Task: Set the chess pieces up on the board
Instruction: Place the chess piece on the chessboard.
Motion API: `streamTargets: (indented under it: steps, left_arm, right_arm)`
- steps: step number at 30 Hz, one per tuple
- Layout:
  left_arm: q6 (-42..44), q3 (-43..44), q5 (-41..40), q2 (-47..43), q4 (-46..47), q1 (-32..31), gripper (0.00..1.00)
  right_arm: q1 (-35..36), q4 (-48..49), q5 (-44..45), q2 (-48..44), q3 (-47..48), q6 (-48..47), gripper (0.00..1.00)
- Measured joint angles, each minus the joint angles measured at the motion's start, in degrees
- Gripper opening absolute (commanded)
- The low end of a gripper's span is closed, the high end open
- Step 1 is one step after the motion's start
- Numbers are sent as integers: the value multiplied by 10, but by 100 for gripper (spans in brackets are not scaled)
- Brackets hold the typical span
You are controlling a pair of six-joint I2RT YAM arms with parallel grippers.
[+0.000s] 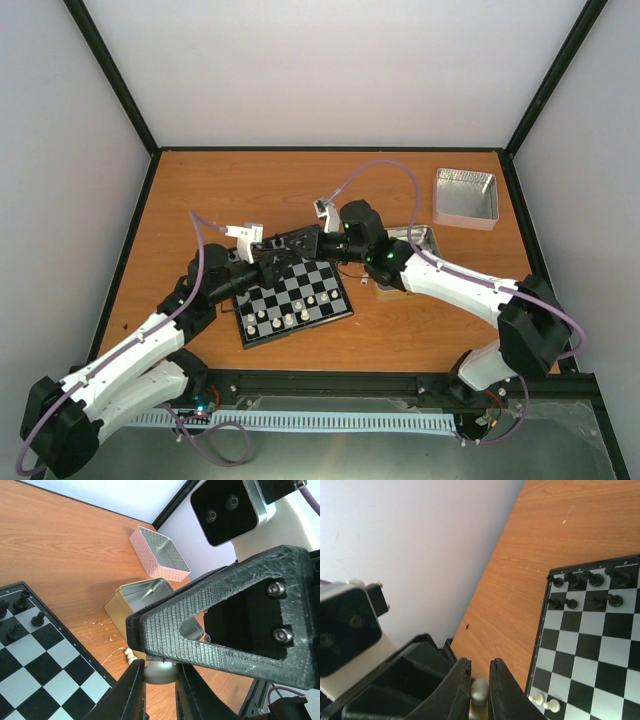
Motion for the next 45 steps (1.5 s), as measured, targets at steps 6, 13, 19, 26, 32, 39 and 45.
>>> streamTargets:
  steps: [6, 13, 19, 26, 32, 39, 45]
  left_arm:
    - [28, 0, -13, -2, -3, 1, 11]
    - [55, 3, -15, -8, -15, 1, 11]
    - [76, 3, -13, -31, -37, 1, 11]
    - [96, 3, 3, -42, -49, 1, 10]
    - [110, 3, 29, -43, -51, 1, 10]
    - [123, 5, 37, -51, -76, 1, 10]
    - [130, 12, 42, -58, -96, 1, 10]
  right_arm:
    - [1, -24, -21, 0, 17, -26, 38]
    - [2, -98, -35, 1, 61, -62, 42]
    - [-3, -139, -54, 2, 76, -95, 42]
    - [-15, -170, -80, 5, 85, -120, 42]
    - [-17, -184, -103, 30, 113, -138, 26]
    - [-17, -202, -122, 32, 113, -153, 24]
    - [-20, -205, -148, 32, 113, -170, 9]
